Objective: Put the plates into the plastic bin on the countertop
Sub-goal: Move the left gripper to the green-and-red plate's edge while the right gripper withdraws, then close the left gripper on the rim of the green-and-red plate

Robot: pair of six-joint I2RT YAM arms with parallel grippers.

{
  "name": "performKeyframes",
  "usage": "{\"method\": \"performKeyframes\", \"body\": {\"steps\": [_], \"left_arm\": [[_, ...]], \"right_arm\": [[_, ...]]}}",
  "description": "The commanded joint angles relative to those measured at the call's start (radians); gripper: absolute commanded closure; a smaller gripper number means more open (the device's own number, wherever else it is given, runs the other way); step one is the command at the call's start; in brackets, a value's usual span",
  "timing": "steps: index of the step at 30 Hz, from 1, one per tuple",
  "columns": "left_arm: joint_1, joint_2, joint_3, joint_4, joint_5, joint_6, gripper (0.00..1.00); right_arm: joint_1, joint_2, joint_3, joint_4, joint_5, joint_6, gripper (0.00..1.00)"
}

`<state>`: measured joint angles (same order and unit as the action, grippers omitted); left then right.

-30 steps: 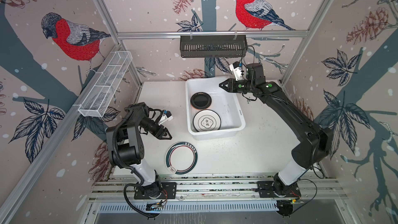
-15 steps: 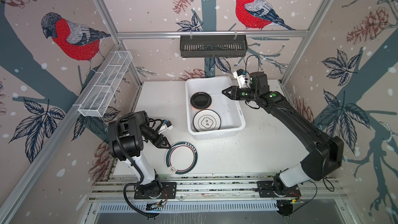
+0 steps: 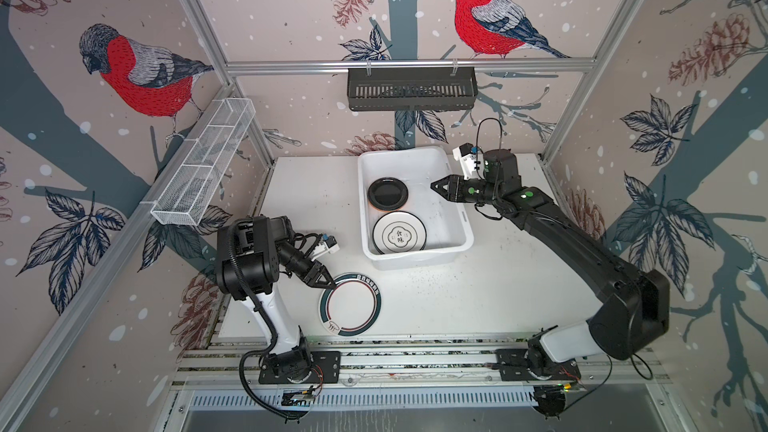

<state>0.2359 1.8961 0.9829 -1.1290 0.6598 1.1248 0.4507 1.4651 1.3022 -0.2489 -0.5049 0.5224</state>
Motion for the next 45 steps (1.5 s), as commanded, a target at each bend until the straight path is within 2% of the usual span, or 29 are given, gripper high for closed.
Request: {"method": "performKeyframes", "body": {"steps": [1,9,30,45], "left_arm": [[-0.015,-0.005,-0.006,0.069,-0.052,-0.006,0.46],[-0.021,0.003,-0.005,0.098,-0.055,-0.014,0.55],[-0.021,-0.030,-0.029,0.185,-0.019,-0.055,0.69],[0.012,-0.054,-0.029,0.196,0.011,-0.060,0.83]], "right_arm": [[0.001,-0.005,-0.008,0.053,0.005,0.009,0.65],[0.000,0.007,-0.032,0.082,0.002,0.017,0.65],[-0.025,-0.018,-0.105,0.136,-0.009,0.040,0.66],[-0.027,-0.012,-0.126,0.173,-0.027,0.058,0.65]]}}
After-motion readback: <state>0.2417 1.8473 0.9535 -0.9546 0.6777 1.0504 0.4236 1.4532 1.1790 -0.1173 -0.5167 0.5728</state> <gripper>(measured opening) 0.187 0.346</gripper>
